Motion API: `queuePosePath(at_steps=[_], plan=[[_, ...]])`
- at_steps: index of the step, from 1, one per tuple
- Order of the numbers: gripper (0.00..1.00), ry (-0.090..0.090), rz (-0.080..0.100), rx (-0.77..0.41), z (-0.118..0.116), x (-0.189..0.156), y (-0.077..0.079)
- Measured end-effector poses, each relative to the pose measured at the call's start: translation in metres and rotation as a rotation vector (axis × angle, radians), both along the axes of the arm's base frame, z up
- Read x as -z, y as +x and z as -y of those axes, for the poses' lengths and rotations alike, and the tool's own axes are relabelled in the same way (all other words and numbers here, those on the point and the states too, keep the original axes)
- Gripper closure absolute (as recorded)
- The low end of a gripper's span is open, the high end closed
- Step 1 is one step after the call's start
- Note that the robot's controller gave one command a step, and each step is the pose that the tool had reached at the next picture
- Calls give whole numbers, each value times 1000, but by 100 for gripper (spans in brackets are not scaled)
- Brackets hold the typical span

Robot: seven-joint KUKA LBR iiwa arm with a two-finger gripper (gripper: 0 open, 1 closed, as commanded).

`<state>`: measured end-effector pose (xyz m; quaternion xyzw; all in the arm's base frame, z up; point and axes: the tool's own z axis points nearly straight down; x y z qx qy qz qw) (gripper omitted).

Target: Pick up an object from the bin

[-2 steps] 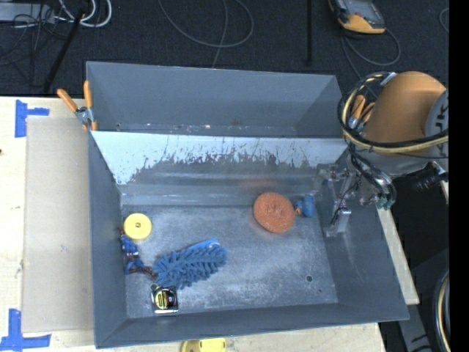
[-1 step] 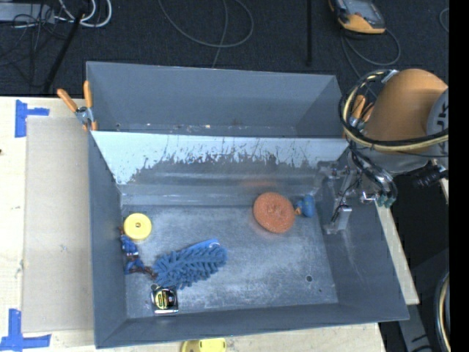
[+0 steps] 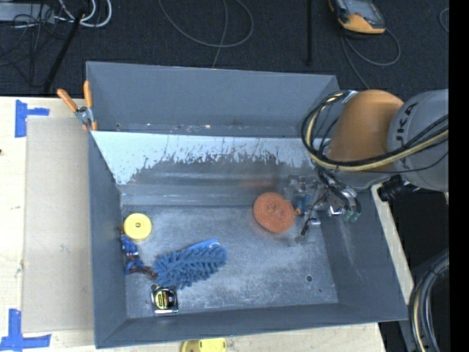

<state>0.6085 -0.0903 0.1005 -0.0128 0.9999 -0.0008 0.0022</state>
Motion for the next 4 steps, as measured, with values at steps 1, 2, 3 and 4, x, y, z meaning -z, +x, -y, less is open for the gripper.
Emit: queuePosePath(at_steps=[1,2,3,4], plan=[[0,4,-1,-62,-8,27,-5],[0,1,-4,11,-8,29,-6],[100,2,-5,50,-53,29,-6],[100,2,-5,49,-53,29,-6]])
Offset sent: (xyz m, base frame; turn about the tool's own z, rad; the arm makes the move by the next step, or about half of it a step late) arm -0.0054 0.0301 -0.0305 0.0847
